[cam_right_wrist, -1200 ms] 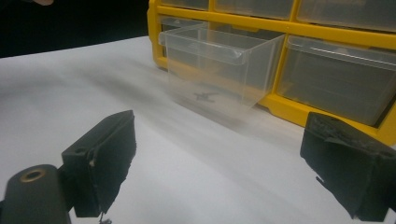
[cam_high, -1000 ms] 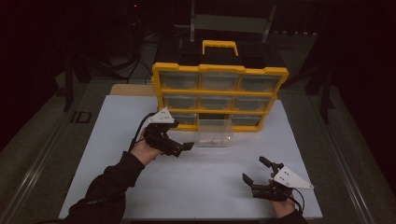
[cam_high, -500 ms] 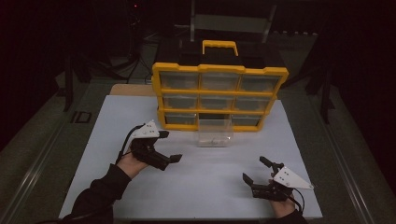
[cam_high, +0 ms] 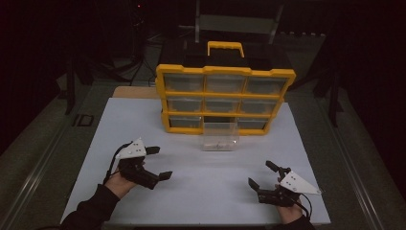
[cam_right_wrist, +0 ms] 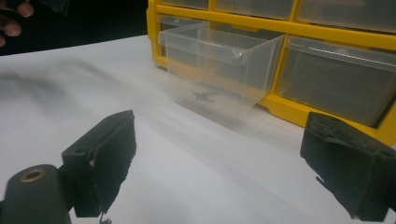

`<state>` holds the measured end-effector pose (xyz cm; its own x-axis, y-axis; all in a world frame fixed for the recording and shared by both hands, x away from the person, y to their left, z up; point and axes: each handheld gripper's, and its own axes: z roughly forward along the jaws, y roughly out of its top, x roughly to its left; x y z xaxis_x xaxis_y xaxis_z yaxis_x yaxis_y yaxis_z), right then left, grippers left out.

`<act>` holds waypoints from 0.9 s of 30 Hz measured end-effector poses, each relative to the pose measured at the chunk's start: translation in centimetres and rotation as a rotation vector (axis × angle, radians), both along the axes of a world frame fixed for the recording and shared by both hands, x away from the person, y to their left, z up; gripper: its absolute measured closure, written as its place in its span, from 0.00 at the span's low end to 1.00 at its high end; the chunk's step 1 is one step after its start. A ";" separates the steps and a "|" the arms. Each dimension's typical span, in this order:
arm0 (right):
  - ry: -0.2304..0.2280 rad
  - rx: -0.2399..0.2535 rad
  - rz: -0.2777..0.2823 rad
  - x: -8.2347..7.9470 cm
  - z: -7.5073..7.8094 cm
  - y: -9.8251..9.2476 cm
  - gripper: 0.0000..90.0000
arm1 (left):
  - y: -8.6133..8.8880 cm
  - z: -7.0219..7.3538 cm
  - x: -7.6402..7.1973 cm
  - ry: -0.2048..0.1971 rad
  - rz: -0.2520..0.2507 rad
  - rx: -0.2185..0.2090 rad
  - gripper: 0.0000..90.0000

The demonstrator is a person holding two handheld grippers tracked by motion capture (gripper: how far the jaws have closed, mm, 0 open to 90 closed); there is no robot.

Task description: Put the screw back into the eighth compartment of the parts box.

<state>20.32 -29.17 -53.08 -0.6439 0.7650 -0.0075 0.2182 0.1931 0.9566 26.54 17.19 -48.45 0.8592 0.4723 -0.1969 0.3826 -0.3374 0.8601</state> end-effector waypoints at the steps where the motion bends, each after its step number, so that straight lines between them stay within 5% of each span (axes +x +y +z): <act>1: 0.000 0.001 0.001 0.0 0.0 0.0 0.12 | 0.3 -0.2 -0.2 -0.001 0.005 -0.005 0.00; 15: 0.005 -0.008 0.003 0.0 -0.1 0.2 0.12 | 3.5 -2.6 -2.7 -0.004 0.075 -0.031 0.00; 27: 0.007 -0.013 0.003 0.0 -0.1 0.1 0.12 | 4.8 -4.9 -3.3 0.016 0.086 -0.022 0.00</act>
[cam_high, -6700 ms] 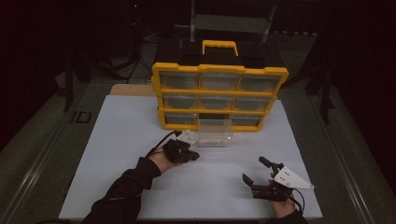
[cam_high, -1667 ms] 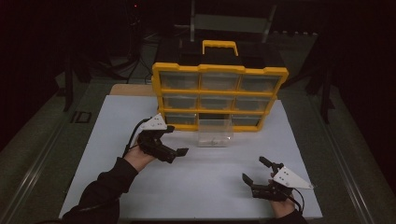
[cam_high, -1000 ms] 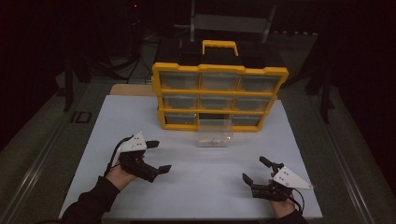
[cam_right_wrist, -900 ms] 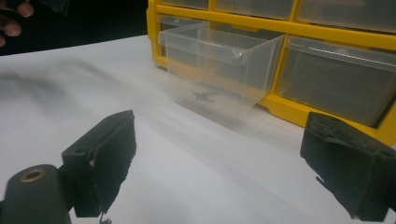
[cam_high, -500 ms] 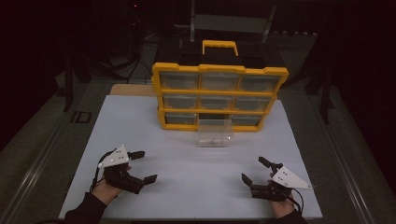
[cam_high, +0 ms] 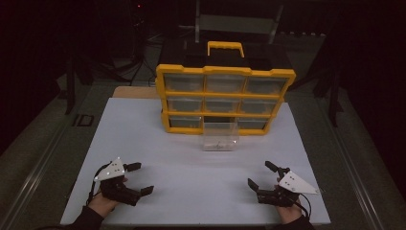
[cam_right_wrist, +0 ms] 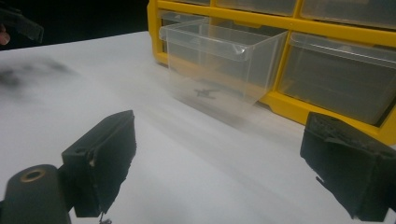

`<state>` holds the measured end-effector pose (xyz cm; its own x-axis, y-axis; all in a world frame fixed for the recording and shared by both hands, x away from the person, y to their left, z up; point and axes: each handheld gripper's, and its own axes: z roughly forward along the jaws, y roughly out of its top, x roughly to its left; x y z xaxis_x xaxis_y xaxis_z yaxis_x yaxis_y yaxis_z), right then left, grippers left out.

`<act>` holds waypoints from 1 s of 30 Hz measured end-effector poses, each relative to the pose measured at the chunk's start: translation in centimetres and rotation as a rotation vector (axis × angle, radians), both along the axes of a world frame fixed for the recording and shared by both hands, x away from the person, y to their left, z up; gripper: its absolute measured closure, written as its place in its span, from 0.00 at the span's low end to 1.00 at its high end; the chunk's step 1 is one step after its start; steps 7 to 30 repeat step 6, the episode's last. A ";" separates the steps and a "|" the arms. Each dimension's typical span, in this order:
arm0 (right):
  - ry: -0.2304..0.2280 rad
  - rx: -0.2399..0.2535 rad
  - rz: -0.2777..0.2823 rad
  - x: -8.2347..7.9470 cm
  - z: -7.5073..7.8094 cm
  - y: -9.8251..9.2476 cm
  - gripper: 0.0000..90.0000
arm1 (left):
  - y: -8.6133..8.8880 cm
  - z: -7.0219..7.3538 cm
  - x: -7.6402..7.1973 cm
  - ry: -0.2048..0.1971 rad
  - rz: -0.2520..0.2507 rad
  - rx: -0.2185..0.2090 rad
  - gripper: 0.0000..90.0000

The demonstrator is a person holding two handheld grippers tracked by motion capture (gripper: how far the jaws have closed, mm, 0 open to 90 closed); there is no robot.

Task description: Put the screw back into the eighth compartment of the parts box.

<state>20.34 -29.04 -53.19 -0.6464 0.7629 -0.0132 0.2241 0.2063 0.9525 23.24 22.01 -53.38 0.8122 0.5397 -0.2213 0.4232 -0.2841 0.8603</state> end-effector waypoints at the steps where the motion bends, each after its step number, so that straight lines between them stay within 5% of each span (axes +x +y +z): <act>1: -0.001 0.000 0.000 0.0 0.0 0.0 0.12 | 0.0 0.0 0.0 -0.002 0.004 0.001 0.00; 30: -0.002 -0.002 0.001 0.0 0.0 0.0 0.12 | 0.2 -0.3 -0.1 0.000 0.014 -0.008 0.00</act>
